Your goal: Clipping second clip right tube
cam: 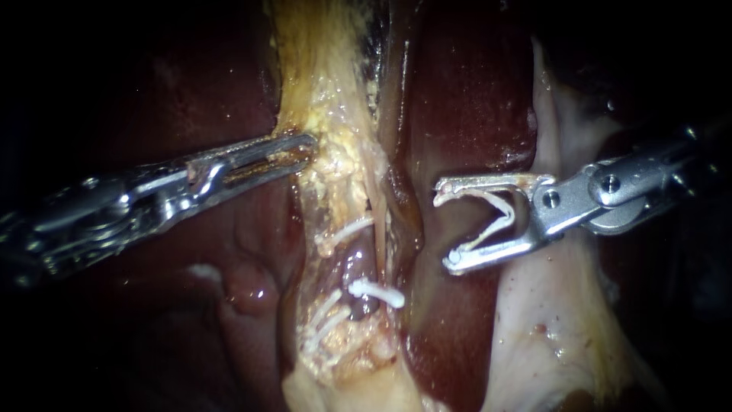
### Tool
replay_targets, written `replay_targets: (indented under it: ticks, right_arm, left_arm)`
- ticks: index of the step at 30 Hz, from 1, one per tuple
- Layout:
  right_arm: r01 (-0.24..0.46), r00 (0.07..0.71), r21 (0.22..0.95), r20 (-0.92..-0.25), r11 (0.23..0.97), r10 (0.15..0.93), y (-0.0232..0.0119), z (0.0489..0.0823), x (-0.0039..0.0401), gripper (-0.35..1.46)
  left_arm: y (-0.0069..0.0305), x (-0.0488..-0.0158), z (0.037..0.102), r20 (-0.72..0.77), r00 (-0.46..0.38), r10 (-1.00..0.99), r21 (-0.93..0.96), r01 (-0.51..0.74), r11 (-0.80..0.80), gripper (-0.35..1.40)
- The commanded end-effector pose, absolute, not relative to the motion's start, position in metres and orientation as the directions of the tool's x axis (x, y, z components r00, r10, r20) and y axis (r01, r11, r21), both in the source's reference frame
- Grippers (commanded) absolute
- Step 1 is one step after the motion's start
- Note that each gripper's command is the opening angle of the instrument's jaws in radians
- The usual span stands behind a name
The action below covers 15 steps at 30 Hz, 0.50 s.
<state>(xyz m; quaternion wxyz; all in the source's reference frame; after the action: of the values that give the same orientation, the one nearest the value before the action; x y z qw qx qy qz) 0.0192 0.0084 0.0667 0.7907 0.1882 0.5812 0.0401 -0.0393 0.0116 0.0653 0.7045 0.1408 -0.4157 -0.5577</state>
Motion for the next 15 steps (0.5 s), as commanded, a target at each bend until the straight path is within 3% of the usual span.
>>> replay_targets:
  ticks: [1,5,11,15]
  right_arm:
    - [0.156,0.321,0.344,-0.904,0.926,0.282,0.0082,0.0667,0.0193,0.60]
    - [0.172,0.317,0.366,-0.900,0.914,0.300,0.0070,0.0680,0.0201,0.60]
    - [0.151,0.335,0.515,-0.830,0.844,0.447,0.0043,0.0716,0.0228,0.59]
    - [0.144,0.353,0.562,-0.798,0.815,0.488,0.0028,0.0740,0.0244,0.59]
  left_arm:
    - [0.0116,-0.0391,0.0651,0.428,0.033,-0.903,0.663,0.668,0.339,-0.35]
    - [0.0117,-0.0382,0.0642,0.424,0.035,-0.905,0.667,0.664,0.339,-0.35]
    - [0.0123,-0.0353,0.0611,0.425,0.023,-0.905,0.664,0.671,0.329,-0.35]
    - [0.0126,-0.0334,0.0588,0.432,0.002,-0.902,0.666,0.673,0.321,-0.35]
